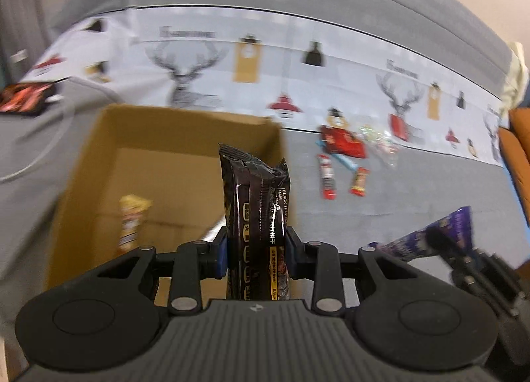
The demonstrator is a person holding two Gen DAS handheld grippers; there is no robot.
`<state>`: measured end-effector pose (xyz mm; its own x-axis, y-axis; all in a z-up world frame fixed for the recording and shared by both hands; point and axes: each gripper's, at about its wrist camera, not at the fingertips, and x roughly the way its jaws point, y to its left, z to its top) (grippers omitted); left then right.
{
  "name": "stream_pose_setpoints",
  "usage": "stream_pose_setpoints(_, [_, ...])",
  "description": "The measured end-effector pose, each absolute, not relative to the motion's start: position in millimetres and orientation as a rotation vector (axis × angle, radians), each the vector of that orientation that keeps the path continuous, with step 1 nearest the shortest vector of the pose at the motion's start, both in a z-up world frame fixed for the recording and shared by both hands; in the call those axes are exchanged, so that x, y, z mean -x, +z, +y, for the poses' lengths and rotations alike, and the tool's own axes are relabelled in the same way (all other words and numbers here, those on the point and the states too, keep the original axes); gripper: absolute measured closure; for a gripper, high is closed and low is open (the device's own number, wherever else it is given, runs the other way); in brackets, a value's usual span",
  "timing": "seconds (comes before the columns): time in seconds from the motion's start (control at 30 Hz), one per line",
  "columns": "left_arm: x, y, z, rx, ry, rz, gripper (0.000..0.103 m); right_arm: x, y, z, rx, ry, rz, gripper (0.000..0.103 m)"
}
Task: Organize snacks
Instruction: 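Carry the chocolate bar with left toward the box while right lifts the purple wrapper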
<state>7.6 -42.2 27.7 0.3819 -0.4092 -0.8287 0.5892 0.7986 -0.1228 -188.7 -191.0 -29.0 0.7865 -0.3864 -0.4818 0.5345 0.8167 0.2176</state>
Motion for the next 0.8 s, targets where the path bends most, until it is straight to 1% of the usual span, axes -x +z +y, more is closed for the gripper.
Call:
stream_pose_setpoints(0.17, [-14.0,27.4,23.0,-0.171,-0.553,0.989,0.067,175.9,-10.3,-146.4,-0.324,-0.428,0.441,0.089])
stream_pose_setpoints(0.37, [-15.1,25.7,75.7,-0.138,-0.48,0.979,0.067,159.2,-2.0,-98.9,-0.274,-0.359,0.457,0.089])
stream_pose_setpoints(0.57, [-16.7,22.2,102.1,-0.103,-0.46,0.984,0.067,149.3,-1.3,-68.7,-0.251,-0.32,0.486,0.089])
stream_pose_setpoints(0.8, [-21.7,16.9,111.8,-0.097,-0.452,0.988,0.067,137.1,-3.4,-49.2,-0.231,-0.282,0.528,0.089])
